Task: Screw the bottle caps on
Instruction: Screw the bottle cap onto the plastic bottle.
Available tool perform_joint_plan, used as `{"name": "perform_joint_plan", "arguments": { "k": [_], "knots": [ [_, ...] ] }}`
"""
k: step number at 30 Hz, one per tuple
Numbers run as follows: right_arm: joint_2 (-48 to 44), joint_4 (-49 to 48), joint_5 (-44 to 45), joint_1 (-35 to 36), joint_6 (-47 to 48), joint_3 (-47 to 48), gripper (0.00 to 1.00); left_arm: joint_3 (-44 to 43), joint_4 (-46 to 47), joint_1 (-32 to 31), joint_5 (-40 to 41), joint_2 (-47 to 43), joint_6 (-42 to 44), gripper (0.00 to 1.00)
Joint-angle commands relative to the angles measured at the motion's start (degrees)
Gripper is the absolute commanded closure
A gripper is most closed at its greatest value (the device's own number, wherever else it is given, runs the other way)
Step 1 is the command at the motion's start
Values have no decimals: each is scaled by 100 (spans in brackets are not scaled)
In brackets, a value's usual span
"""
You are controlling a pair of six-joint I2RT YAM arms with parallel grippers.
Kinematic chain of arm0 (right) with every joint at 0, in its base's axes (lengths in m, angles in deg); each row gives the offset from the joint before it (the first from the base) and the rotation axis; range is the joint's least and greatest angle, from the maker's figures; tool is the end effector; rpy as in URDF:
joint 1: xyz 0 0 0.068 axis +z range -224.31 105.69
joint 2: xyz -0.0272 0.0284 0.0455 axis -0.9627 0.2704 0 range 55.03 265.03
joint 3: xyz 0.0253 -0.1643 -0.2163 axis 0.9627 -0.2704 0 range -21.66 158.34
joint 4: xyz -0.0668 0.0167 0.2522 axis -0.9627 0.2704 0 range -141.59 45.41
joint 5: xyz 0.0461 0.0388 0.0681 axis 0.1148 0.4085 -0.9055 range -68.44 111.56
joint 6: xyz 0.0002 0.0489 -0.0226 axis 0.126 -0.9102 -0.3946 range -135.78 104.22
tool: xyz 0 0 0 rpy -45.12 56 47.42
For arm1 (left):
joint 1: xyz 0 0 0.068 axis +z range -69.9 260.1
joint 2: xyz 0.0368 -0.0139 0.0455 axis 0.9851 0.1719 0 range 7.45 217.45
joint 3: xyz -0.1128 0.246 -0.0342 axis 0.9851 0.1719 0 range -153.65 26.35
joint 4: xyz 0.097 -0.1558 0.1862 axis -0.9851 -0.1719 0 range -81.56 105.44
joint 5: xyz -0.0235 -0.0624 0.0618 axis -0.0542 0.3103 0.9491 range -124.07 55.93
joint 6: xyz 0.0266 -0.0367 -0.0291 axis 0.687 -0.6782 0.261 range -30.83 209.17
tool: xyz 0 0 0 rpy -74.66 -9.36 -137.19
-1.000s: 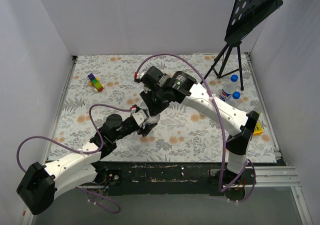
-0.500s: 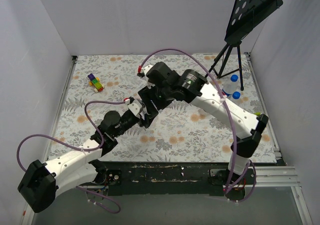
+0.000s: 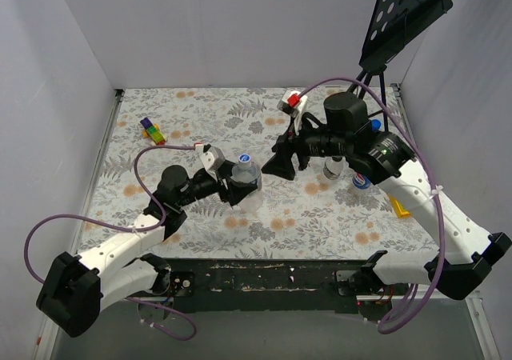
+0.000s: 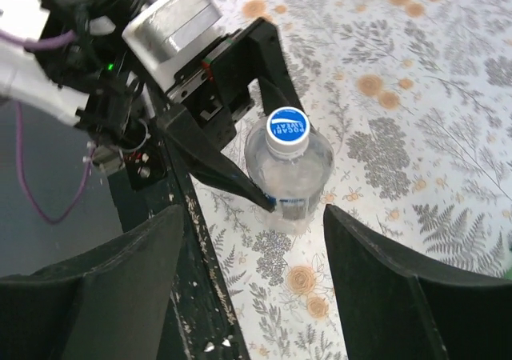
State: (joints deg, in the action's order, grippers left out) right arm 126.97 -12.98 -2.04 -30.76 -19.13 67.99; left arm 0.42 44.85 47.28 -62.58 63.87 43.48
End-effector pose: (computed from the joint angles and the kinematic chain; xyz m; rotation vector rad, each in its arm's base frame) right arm 0.1735 0.1846 0.4582 -0.9576 1.7797 0.9315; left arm 0.1763 -0.1340 0.2590 0.2360 1.7760 -1.4215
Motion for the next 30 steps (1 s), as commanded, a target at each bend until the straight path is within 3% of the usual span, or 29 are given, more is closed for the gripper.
{"name": "perform_joint_plan", "arguments": {
  "k": [1,7,13,30],
  "knots": [
    [-241,-1364,-1296,-13,888,-553,20,-342,329,56,-1559,44,-458,100],
    [-453,-1821,-1543,-31,1135,-905,13,-263,593,56,-1939,-70,-537,100],
    [-181,-1848,-1595,-22,960,-756,26,-307,425,56,-1974,-96,-388,100],
    [92,-2542,-2070,-22,696,-1309,28,-290,522,56,-2185,-219,-397,100]
  ]
}}
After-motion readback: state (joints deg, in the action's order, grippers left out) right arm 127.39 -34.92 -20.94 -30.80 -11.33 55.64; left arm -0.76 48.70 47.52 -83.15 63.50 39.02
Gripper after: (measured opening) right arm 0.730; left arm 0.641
